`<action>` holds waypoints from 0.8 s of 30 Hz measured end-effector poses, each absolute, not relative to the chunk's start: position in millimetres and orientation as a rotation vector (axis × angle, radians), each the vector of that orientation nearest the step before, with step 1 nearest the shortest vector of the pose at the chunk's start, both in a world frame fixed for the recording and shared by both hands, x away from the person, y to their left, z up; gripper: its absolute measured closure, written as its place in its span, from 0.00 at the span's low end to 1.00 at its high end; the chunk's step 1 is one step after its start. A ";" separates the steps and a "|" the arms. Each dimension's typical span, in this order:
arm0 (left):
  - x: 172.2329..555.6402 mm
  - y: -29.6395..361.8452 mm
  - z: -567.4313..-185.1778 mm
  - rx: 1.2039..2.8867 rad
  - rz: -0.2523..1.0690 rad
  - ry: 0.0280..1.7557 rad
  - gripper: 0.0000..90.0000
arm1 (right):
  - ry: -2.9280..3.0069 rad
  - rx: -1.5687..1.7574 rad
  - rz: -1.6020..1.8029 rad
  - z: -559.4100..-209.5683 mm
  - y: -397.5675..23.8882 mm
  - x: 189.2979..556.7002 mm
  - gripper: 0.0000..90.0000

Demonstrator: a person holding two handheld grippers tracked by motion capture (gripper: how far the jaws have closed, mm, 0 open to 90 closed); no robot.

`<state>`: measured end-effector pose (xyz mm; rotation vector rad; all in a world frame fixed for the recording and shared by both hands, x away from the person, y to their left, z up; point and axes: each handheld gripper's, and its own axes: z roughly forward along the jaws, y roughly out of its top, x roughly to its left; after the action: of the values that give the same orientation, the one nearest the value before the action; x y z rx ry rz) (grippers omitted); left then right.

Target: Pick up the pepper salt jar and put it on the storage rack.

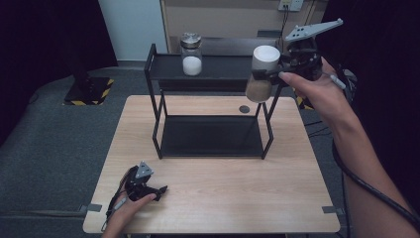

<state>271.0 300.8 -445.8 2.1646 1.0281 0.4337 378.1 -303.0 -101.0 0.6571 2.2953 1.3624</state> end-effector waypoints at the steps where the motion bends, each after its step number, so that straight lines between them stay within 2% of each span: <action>1: 271.1 300.8 -445.7 2.165 0.433 1.028 0.00 | 2.293 0.656 1.363 -100.2 -302.7 379.0 0.39; 24: 272.8 301.3 -446.0 2.168 0.431 1.019 0.00 | 2.262 0.684 1.361 -83.6 -283.2 413.8 0.39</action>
<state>272.8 301.3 -446.0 2.1685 1.0188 0.4314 413.8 -283.2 -83.6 0.6836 2.2622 1.3614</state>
